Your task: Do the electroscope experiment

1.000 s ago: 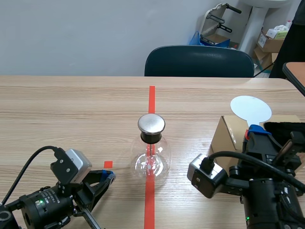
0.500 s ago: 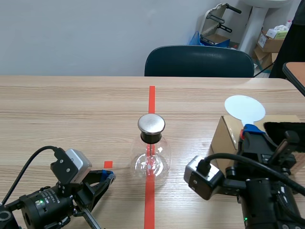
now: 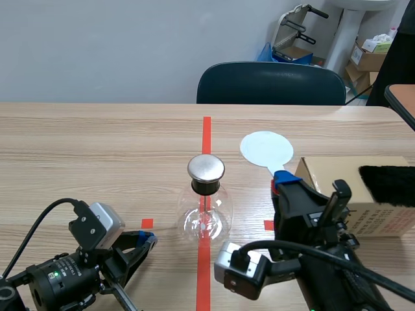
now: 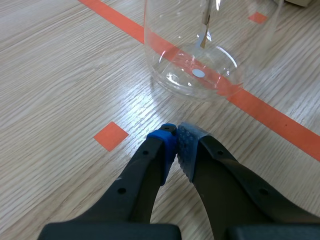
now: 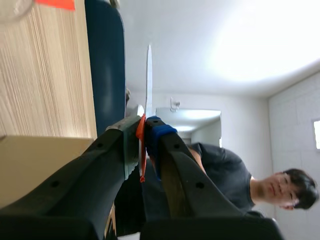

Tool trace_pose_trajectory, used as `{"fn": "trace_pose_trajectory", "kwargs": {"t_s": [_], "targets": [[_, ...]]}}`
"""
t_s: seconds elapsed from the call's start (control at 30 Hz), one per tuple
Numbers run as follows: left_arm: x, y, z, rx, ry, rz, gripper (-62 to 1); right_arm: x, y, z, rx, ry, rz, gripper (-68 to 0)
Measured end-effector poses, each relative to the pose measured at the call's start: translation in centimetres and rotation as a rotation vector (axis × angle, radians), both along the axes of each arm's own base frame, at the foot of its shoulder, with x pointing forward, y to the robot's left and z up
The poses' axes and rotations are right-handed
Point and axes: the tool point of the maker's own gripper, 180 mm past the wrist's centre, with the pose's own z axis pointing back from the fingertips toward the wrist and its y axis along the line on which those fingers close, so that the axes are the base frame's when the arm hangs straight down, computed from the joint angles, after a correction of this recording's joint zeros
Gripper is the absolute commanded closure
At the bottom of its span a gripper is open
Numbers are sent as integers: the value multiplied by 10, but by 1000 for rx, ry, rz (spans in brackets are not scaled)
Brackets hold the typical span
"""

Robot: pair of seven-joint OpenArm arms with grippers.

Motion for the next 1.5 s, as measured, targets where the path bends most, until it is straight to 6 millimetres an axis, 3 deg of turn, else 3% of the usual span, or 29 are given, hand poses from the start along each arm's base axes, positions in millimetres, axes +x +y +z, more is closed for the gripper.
{"fn": "trace_pose_trajectory", "kwargs": {"t_s": [0.33, 0.53, 1.5], "targets": [[0, 0, 0, 0, 0, 0, -40, -17, 35, -2, -12, 7, 218, -10], [0, 0, 0, 0, 0, 0, -40, -24, 46, -3, -18, 10, 293, -10], [0, 0, 0, 0, 0, 0, -40, -25, 46, -4, -23, 11, 299, -10]]}}
